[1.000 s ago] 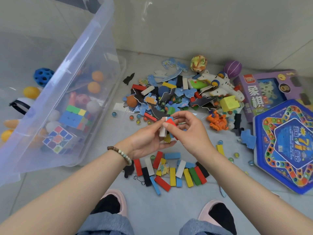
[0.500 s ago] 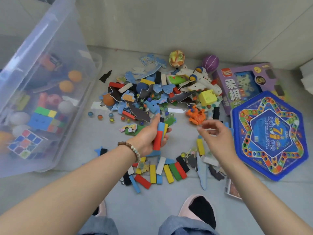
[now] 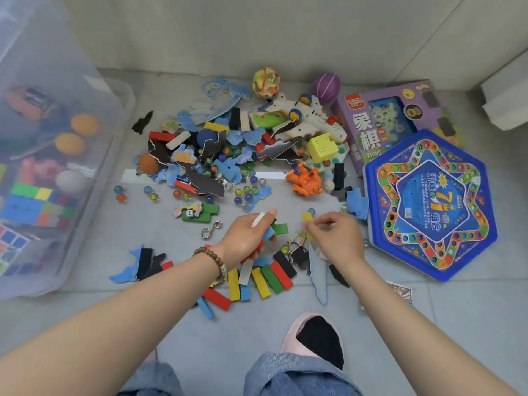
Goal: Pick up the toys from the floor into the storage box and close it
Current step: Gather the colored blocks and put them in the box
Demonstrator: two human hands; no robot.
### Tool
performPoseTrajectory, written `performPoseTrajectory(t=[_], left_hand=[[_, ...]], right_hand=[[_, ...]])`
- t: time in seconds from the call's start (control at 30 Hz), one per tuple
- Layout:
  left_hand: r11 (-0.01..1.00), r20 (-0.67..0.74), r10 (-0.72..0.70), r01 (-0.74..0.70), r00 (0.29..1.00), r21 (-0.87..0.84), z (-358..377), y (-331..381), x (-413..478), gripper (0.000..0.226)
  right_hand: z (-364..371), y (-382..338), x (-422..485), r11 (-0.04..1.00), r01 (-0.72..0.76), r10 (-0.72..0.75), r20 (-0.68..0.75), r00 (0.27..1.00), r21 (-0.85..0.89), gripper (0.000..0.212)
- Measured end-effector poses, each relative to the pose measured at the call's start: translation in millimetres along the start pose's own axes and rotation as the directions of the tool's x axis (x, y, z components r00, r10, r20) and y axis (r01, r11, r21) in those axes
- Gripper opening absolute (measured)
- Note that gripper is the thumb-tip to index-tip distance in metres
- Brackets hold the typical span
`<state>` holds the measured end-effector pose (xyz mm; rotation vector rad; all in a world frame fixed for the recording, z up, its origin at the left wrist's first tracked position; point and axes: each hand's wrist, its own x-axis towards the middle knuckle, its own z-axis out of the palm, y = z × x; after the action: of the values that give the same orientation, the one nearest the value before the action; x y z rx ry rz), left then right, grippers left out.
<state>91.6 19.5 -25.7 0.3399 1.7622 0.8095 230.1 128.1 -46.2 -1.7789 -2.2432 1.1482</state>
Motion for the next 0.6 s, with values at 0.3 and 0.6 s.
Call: performPoseTrajectory(t=[0.3,0.6], left_hand=[[0.994,0.018,-0.015,0.017,1.0,-0.11,-18.8,-6.1,-4.1,0.04],[0.985,-0.022,-0.067,0.063,0.998,-0.163,-53.0,-35.1,-15.7,0.036]], right_hand=[[9.3,-52.3,-27.7,0.794,-0.238,0.003,0.389,0.921,0.559,0.01],[17.7,-29.8,-54.9,0.922,-0.084,-0.062,0.358,0.932,0.378,0.017]])
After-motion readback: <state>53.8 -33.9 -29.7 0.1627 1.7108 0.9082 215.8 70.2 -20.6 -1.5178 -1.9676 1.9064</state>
